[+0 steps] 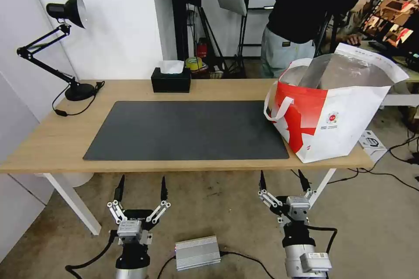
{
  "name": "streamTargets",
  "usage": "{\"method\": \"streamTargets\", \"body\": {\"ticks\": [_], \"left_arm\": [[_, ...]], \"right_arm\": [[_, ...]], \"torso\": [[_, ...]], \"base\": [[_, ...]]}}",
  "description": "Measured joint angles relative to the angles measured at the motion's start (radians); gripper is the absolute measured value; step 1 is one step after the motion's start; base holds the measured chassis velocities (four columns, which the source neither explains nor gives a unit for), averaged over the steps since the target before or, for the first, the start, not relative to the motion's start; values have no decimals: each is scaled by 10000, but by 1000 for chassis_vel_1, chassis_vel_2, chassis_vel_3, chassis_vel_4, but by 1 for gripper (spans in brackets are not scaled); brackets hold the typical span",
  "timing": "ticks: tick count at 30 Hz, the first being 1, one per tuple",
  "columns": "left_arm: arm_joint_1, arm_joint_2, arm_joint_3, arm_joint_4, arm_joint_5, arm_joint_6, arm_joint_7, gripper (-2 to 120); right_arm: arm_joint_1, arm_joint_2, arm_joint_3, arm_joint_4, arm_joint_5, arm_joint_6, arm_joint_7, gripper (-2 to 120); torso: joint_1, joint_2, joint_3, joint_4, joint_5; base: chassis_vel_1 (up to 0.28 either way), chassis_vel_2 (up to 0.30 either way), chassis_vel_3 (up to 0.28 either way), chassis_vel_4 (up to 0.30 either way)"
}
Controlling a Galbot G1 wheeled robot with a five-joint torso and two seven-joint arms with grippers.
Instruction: Pick up the trash from the table and place it into the takeout bag.
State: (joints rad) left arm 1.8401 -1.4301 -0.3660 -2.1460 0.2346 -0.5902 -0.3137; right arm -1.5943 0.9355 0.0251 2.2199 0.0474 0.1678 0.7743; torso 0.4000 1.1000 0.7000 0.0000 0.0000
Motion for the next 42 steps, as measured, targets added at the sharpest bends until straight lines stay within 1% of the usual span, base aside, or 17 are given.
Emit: {"method": "streamTargets", "body": {"ticks": [42], "left_arm": [[1, 15, -5, -14, -13, 8, 5, 100]], "right_arm": [[-1, 0, 0, 0, 0, 0, 0, 100]], "torso": [[0, 0, 0, 0, 0]], "base": [[0, 0, 0, 0]]}}
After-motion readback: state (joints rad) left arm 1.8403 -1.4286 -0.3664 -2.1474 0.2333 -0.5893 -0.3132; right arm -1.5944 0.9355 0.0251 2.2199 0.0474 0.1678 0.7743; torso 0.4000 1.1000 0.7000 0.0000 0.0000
